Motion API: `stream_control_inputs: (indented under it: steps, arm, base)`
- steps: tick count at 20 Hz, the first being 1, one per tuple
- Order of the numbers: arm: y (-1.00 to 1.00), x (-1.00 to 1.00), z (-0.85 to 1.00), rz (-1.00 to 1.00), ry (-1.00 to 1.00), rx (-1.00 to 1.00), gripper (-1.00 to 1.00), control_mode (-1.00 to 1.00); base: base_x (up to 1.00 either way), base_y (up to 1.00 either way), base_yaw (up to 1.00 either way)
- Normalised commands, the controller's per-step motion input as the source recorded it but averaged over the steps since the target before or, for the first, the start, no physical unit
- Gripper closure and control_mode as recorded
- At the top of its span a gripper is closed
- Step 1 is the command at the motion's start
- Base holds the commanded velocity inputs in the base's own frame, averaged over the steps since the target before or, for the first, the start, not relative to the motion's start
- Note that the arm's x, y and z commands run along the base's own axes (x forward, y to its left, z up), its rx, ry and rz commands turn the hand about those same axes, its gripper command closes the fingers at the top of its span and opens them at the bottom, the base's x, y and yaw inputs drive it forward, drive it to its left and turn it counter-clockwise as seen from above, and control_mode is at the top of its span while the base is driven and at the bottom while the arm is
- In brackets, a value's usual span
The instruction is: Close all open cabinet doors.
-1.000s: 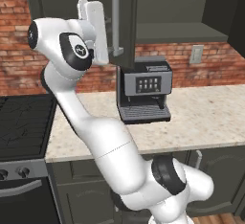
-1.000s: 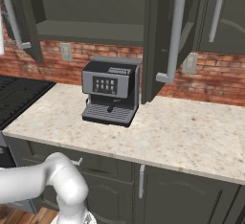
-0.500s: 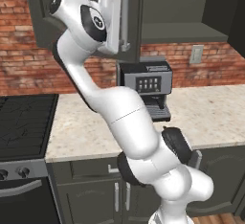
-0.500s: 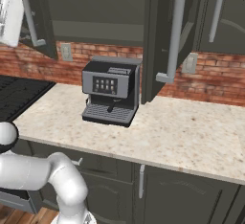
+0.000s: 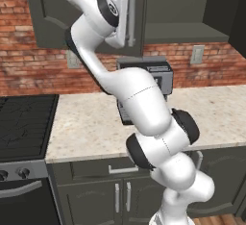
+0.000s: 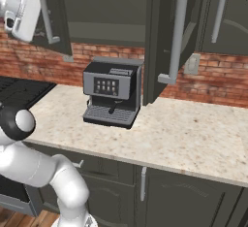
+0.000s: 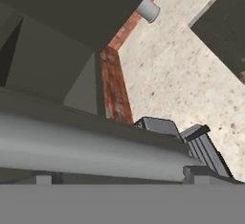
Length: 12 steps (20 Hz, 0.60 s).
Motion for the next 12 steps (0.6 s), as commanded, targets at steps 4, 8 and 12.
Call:
stream_control_inputs:
  steps: [4, 8, 12]
  arm:
    - [-0.13, 0.61, -0.27, 0.04, 0.00, 0.05, -1.00, -1.00]
    - [-0.15, 0.60, -0.20, 0.08, 0.00, 0.06, -1.00, -1.00]
    - [-0.13, 0.52, -0.06, 0.11, 0.00, 0.08, -1.00, -1.00]
  base:
    - [0.00, 0.00, 0.00]
    - [0.00, 0.00, 0.00]
    - [0.00, 0.00, 0.00]
